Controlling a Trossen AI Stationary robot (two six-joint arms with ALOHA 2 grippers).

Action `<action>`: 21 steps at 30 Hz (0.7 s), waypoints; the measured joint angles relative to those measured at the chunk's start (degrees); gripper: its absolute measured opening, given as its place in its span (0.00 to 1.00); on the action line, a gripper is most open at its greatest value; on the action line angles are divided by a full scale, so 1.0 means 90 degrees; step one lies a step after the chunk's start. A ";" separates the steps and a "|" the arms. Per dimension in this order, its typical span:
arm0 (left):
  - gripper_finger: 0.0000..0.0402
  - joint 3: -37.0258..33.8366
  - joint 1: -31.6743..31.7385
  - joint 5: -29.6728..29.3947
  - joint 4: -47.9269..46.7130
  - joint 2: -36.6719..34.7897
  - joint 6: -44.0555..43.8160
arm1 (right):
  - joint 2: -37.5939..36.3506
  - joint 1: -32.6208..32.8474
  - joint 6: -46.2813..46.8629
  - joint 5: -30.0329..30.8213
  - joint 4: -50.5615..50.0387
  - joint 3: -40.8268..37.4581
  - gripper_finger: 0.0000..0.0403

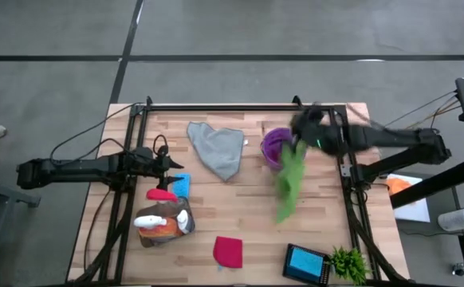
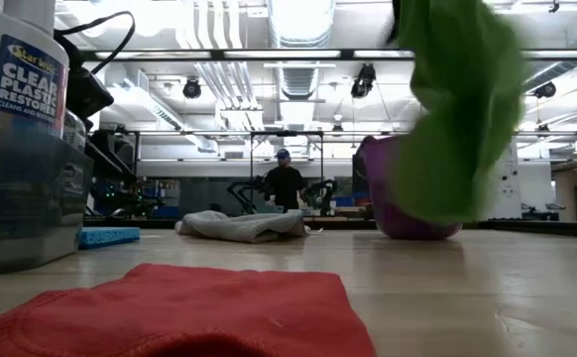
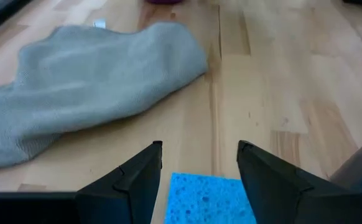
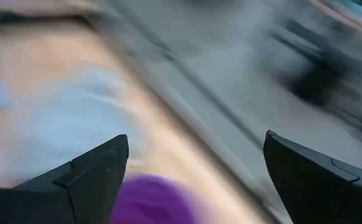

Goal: Pick & Place Kitchen Items
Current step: Put the green microfiber towel into the purple bucket

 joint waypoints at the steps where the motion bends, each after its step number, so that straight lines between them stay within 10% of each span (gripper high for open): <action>1: 0.53 0.0000 0.0000 0.0007 -0.0029 0.0002 0.0000 | -0.0014 0.0030 -0.0071 -0.0371 0.0265 0.0041 0.90; 9: 0.53 0.0000 0.0000 0.0005 -0.0138 0.0043 0.0000 | -0.0159 0.0010 -0.0862 -0.4065 0.1425 0.0014 0.90; 13: 0.53 0.0000 0.0000 0.0007 -0.0170 0.0043 -0.0002 | -0.0103 0.0199 -0.0187 -0.2135 0.1340 0.0020 0.90; 17: 0.53 0.0000 -0.0002 0.0005 -0.0165 0.0043 0.0000 | 0.0124 0.0154 -0.0861 -0.4085 0.1651 -0.0026 0.90; 21: 0.53 0.0000 -0.0005 0.0004 -0.0185 0.0043 0.0000 | 0.0340 0.0312 -0.0329 -0.3293 0.1789 0.0052 0.90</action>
